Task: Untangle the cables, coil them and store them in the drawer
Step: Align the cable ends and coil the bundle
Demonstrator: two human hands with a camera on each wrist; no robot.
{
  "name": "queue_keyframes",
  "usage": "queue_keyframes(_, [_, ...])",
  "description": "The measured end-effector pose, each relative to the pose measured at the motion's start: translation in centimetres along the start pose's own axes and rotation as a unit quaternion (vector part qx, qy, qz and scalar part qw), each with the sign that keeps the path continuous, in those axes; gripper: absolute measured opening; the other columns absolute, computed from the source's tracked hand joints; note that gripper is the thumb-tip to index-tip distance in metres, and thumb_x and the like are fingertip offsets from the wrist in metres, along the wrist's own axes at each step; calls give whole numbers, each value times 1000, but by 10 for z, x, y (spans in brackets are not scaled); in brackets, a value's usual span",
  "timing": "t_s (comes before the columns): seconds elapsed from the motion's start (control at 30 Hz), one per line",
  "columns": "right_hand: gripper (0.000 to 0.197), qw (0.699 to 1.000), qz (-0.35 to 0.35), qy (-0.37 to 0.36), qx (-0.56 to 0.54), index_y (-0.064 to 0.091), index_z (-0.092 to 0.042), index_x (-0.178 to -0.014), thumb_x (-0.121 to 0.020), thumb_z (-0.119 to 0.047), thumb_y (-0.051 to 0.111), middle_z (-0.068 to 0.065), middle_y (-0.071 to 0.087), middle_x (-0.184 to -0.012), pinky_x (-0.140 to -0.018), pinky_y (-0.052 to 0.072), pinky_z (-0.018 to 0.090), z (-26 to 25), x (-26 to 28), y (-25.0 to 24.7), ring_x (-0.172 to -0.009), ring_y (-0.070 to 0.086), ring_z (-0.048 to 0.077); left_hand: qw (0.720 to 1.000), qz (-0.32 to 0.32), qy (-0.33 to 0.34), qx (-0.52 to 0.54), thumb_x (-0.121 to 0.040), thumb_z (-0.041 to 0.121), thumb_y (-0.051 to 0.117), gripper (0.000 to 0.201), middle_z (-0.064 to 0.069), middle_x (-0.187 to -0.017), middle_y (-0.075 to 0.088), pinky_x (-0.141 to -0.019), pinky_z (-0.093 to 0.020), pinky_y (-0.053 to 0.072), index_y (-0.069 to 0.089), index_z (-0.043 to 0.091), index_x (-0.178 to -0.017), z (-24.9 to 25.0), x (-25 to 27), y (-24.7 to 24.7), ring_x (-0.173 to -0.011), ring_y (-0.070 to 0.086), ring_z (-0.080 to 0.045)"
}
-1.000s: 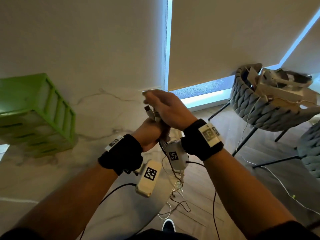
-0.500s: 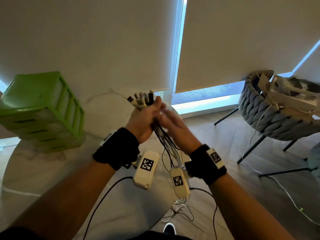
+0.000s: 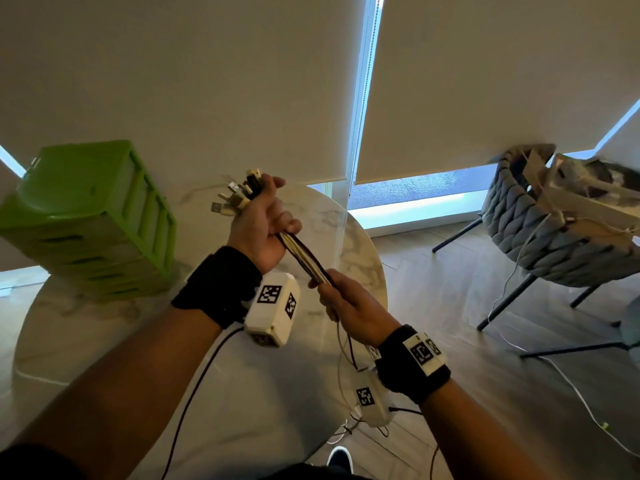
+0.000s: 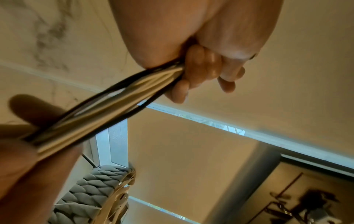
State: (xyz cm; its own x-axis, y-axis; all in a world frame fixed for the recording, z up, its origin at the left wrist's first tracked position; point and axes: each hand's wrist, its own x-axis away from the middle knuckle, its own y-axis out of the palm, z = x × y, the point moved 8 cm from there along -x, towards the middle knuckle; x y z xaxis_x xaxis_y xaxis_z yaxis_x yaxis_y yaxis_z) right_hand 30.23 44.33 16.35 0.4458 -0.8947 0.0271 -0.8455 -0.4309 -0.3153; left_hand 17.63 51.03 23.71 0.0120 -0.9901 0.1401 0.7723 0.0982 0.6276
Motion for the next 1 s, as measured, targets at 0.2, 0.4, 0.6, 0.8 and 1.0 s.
queue_keyframes(0.2, [25, 984, 129, 8, 124, 54, -15, -90, -101, -31, 38, -4, 48, -69, -66, 42, 40, 3, -9, -17, -64, 45, 14, 999, 3, 8, 34, -89, 28, 54, 10, 9, -45, 32, -53, -22, 35, 60, 20, -92, -8, -2, -10, -41, 32, -6])
queue_keyframes(0.4, [28, 992, 33, -16, 123, 53, -14, -89, -102, -32, 38, -6, 47, -68, -67, 43, 41, -29, -12, 7, -64, 45, 13, 990, -20, -139, 26, -93, 54, 42, 54, 6, -40, 29, -46, -21, 39, 41, 20, -51, -42, 5, -9, -37, 37, -8])
queue_keyframes(0.6, [27, 999, -33, 29, -25, 48, -20, -78, -101, -31, 42, -3, 42, -66, -56, 40, 26, -11, 5, -4, -57, 40, 11, 993, -60, -96, 20, -96, 59, 30, 68, 7, -35, 18, -40, -21, 14, 26, 22, -40, -11, -3, 18, -29, 16, -8])
queue_keyframes(0.8, [32, 989, 77, 12, 122, 49, -21, -77, -100, -41, 39, -2, 47, -67, -64, 43, 41, -5, 10, -10, -62, 43, 15, 998, -5, -52, -37, -95, 59, 36, 61, 7, -39, 15, -41, -20, 11, 24, 24, -46, -10, 0, 14, -32, 12, -9])
queue_keyframes(1.0, [31, 983, 57, 48, 170, 51, -17, -90, -100, -43, 36, 0, 54, -74, -68, 50, 43, 25, 18, -10, -66, 51, 18, 990, 32, 9, -137, -96, 55, 39, 56, 8, -40, 16, -40, -18, 9, 21, 24, -53, -1, 9, 22, -33, 10, -10])
